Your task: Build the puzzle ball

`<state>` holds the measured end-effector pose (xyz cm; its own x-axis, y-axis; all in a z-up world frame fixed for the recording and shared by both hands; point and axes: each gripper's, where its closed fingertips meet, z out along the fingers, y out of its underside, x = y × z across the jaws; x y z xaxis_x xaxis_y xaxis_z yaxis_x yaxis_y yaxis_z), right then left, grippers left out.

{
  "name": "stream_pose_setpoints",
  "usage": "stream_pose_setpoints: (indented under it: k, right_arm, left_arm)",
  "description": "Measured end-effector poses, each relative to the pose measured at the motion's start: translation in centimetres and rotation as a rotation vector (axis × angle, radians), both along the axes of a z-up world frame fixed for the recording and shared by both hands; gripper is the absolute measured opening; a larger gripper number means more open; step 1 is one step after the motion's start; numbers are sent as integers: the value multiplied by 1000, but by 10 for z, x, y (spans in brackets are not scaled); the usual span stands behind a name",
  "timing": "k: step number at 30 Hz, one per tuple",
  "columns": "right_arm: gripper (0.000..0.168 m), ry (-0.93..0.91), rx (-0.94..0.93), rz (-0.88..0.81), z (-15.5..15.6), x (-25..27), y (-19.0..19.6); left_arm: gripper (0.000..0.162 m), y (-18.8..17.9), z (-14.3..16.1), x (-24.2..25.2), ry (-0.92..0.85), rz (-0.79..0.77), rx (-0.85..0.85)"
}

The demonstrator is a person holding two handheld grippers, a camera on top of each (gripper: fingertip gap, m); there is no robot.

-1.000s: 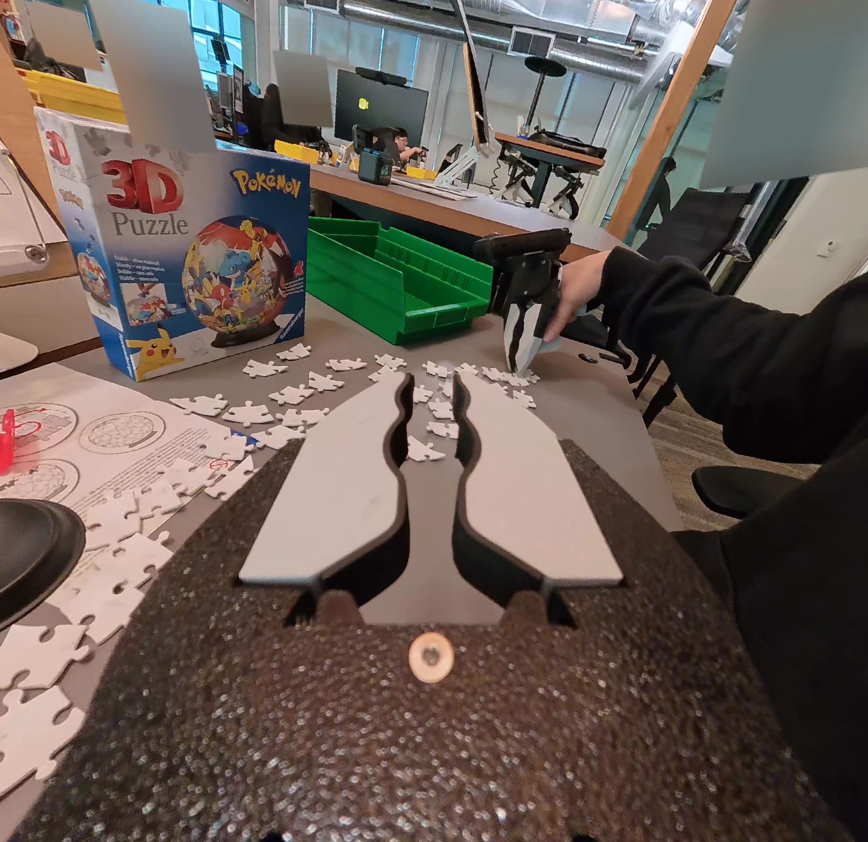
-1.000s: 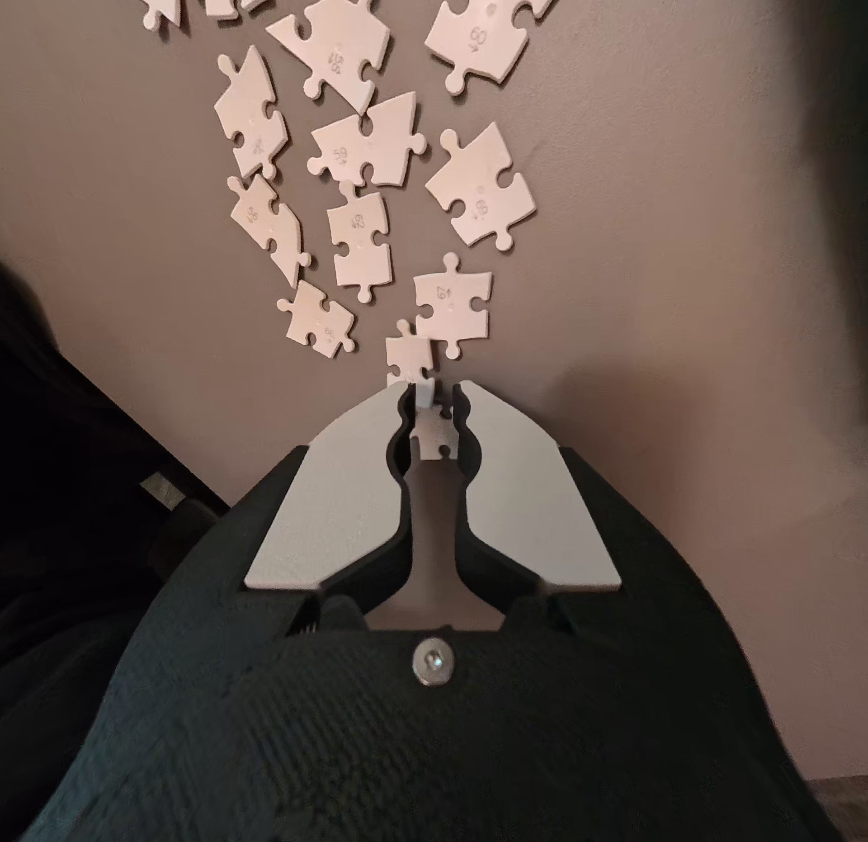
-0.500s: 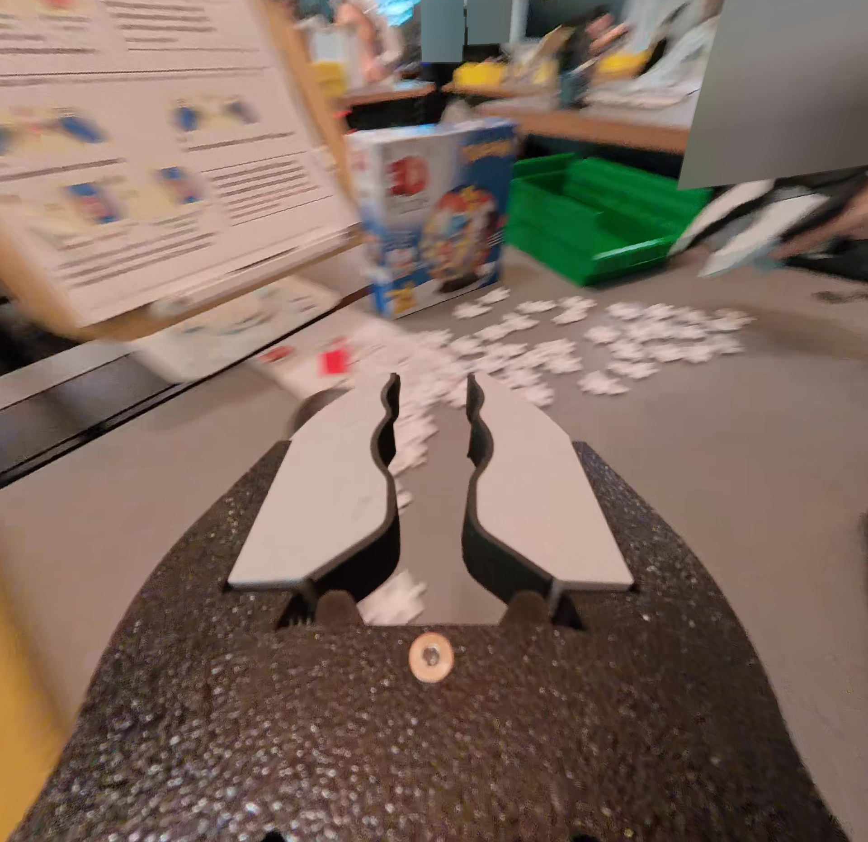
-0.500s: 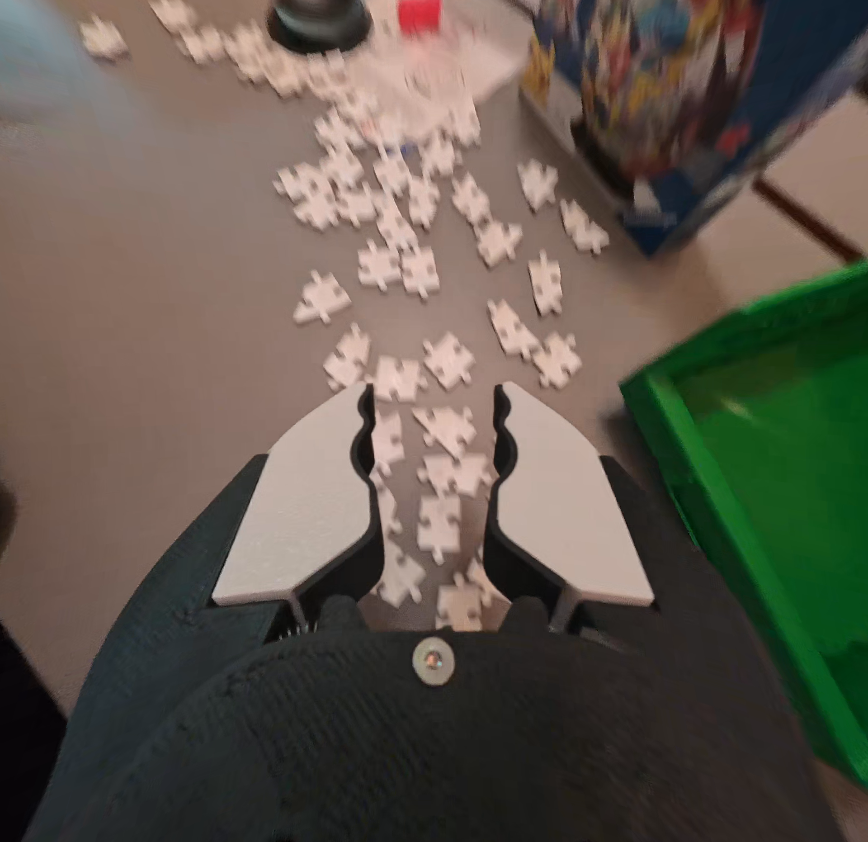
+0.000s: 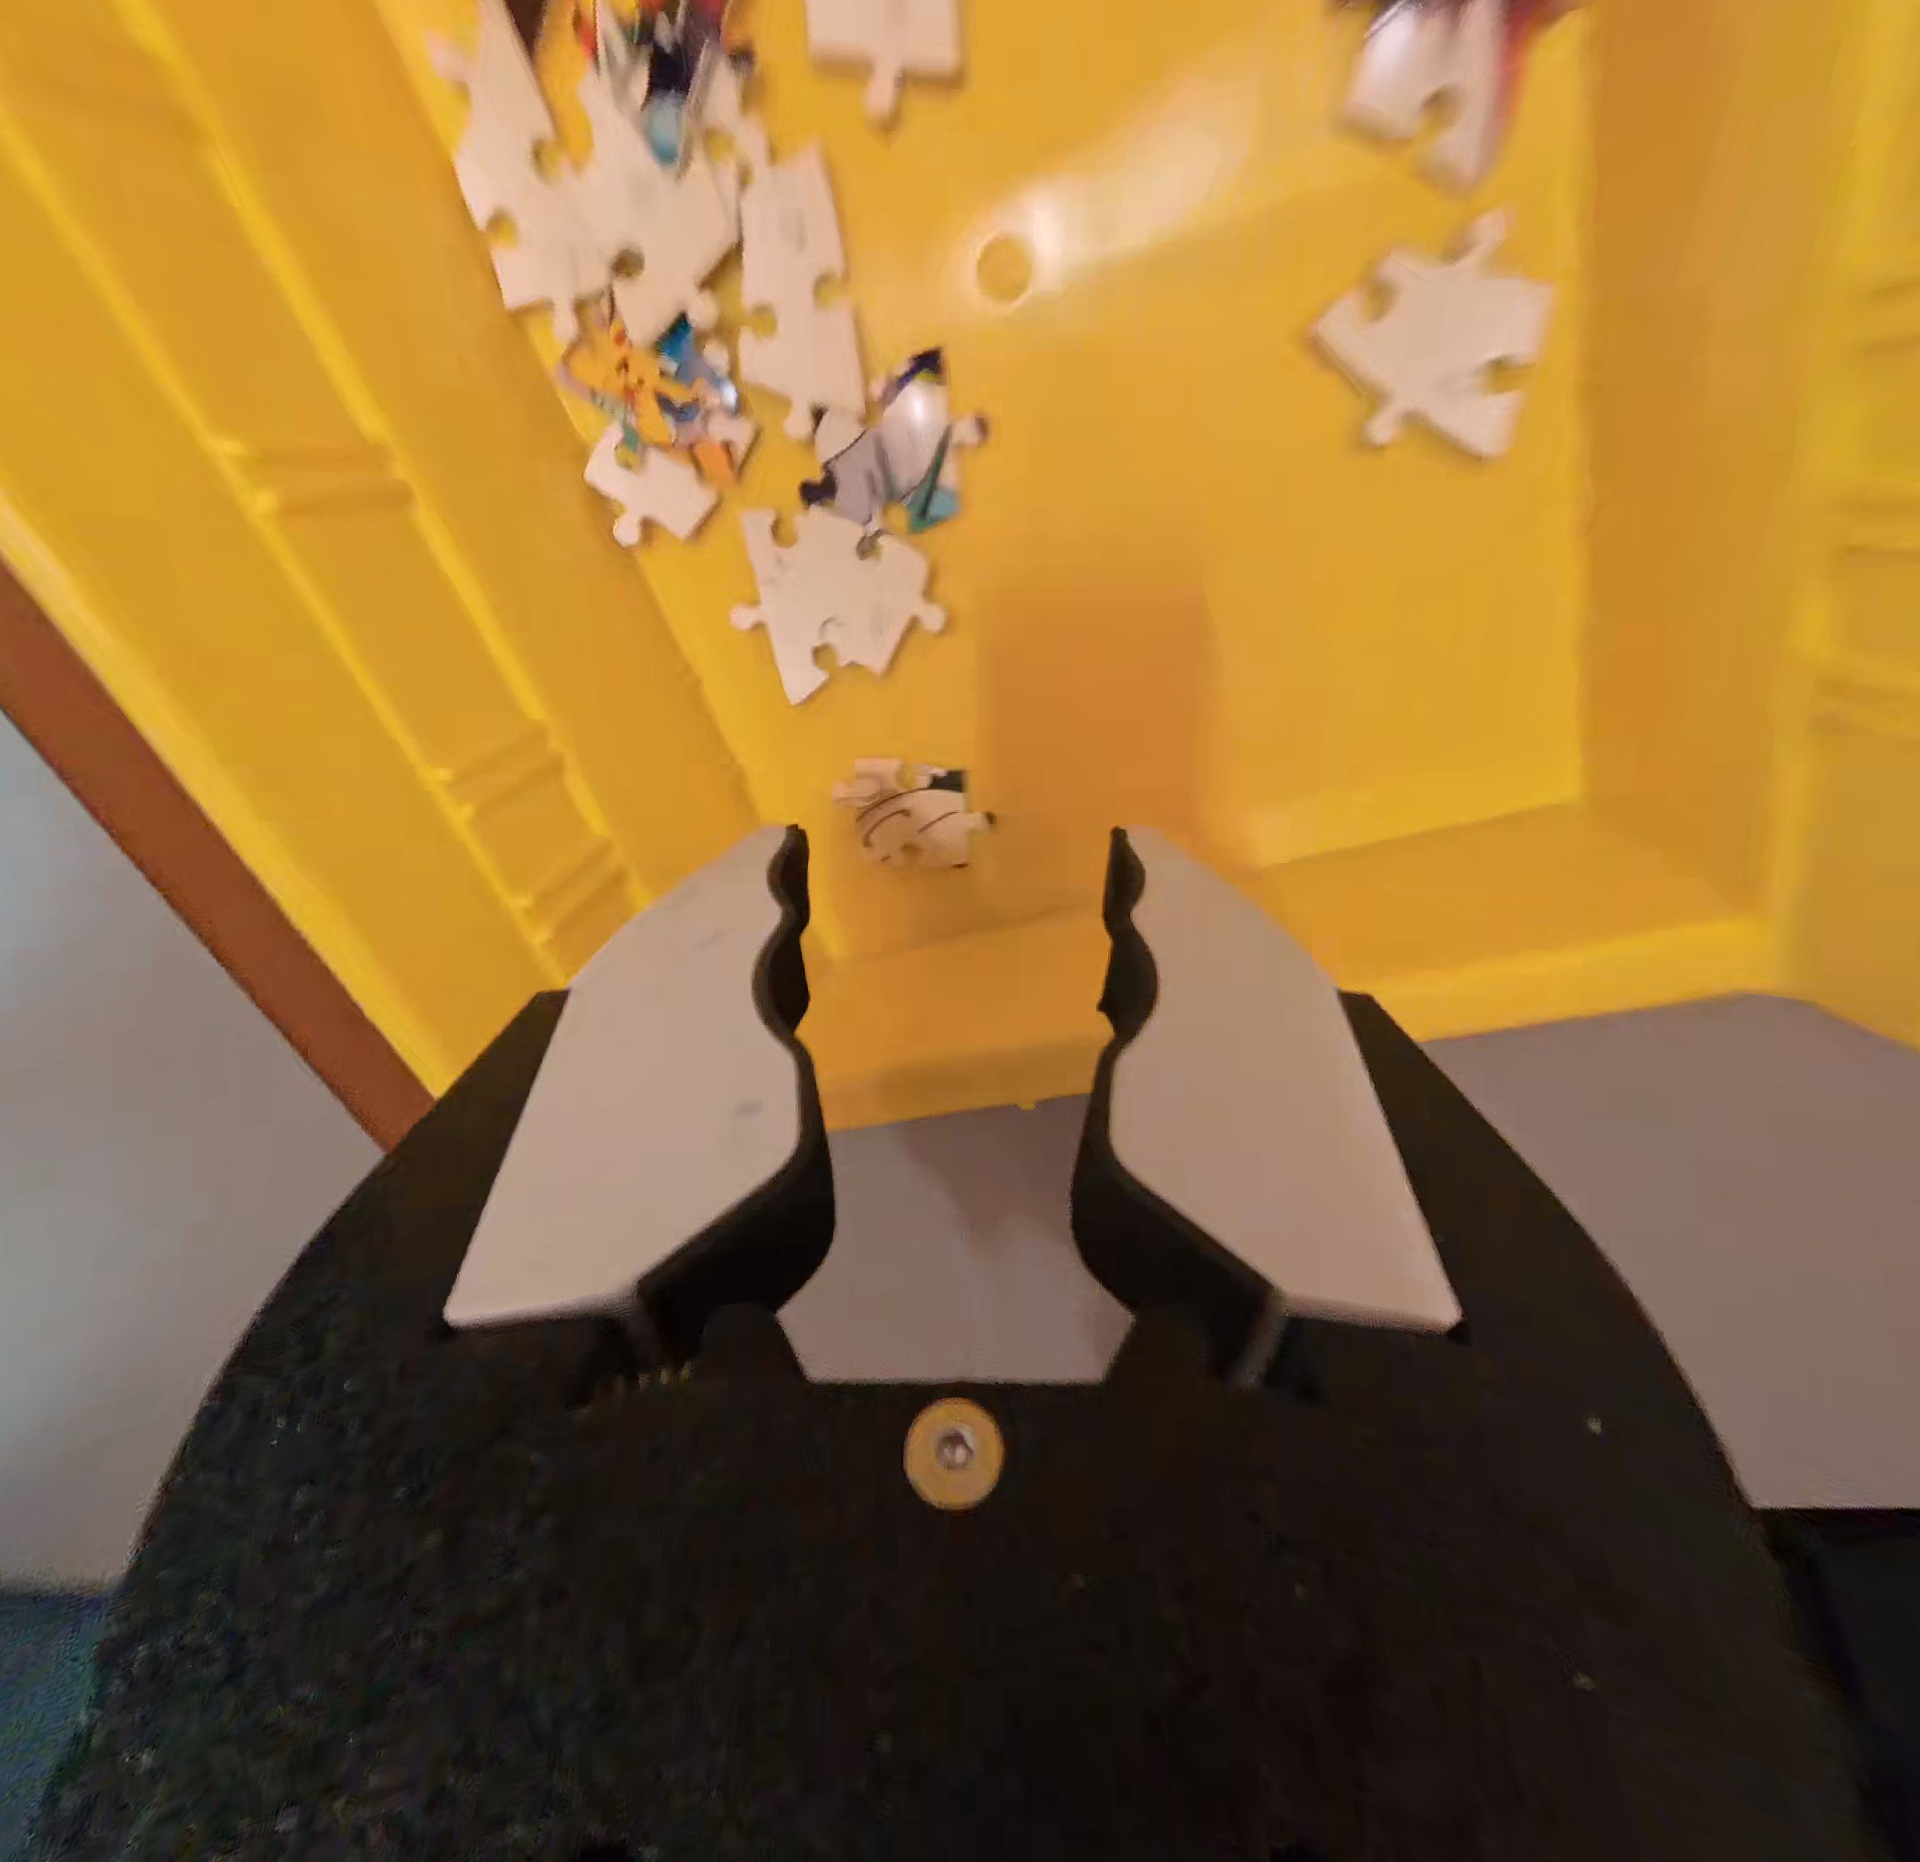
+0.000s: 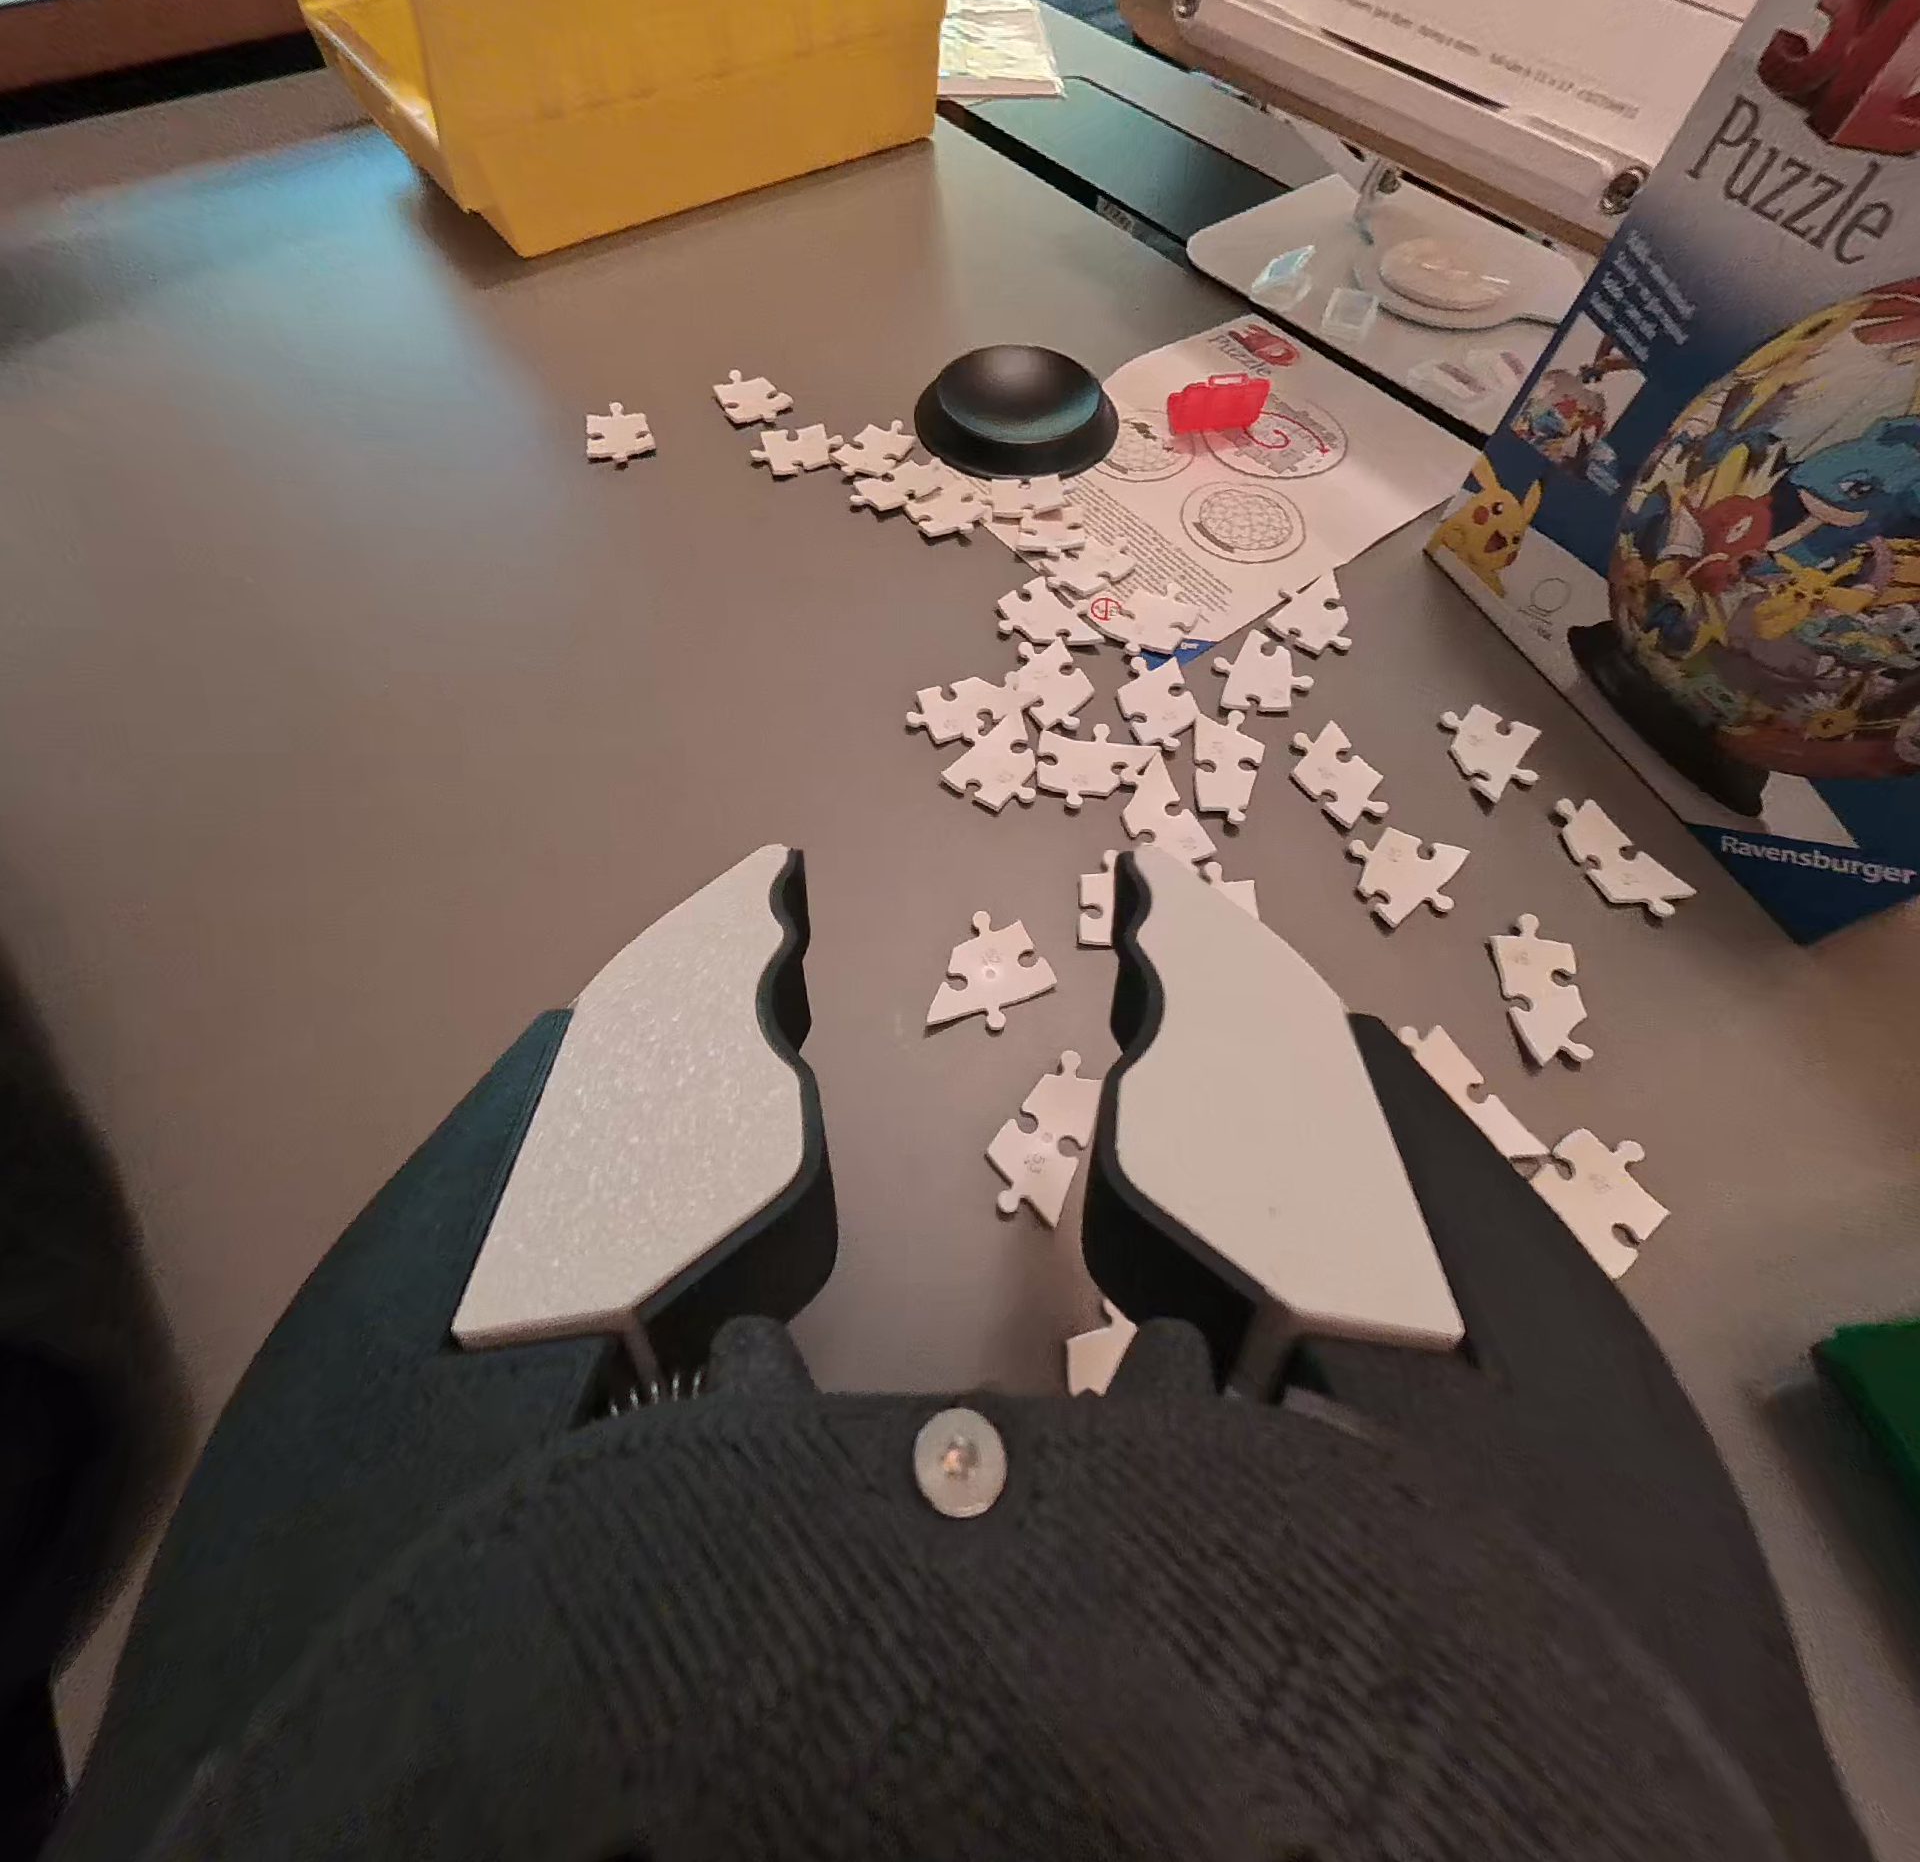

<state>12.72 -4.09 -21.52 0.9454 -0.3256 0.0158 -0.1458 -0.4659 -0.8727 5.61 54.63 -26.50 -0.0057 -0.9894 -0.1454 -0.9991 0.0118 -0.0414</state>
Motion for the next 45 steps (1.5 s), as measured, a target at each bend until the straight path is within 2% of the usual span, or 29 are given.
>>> stream_pose_setpoints:
  k: [7,19,22,26,32,35,37,39,41,42,45]
  right_arm:
    - [56,-17,5,-32,1,-2,-11]
    - [56,-35,39,-9,5,-2,-5]
    - [56,-32,35,-8,2,-2,-5]
    - [56,-25,30,-9,-2,-1,-5]
    - [56,-33,33,1,1,-3,0]
    - [55,-52,44,15,8,-6,9]
    - [56,-58,81,41,16,-11,25]
    - [56,-38,163,107,28,-23,52]
    - [54,13,290,212,46,-43,87]
    - [52,59,366,271,57,-55,105]
    - [52,237,548,456,92,-89,149]
  left_arm:
    - [53,14,-27,-10,232,114,48]
    - [49,13,-44,-10,177,398,-100]
    - [42,7,-45,-9,157,426,-170]
    - [29,6,-45,-9,147,415,-173]
    - [27,-8,-39,-3,111,304,-201]
    - [27,-34,1,27,-131,220,-339]
    - [27,-82,55,55,-412,68,-616]
    - [27,-138,126,66,-700,-128,-944]
    - [27,-188,190,52,-949,-367,-1248]
    - [27,-207,213,42,-1063,-476,-1351]
    - [27,-257,242,8,-1313,-741,-1561]
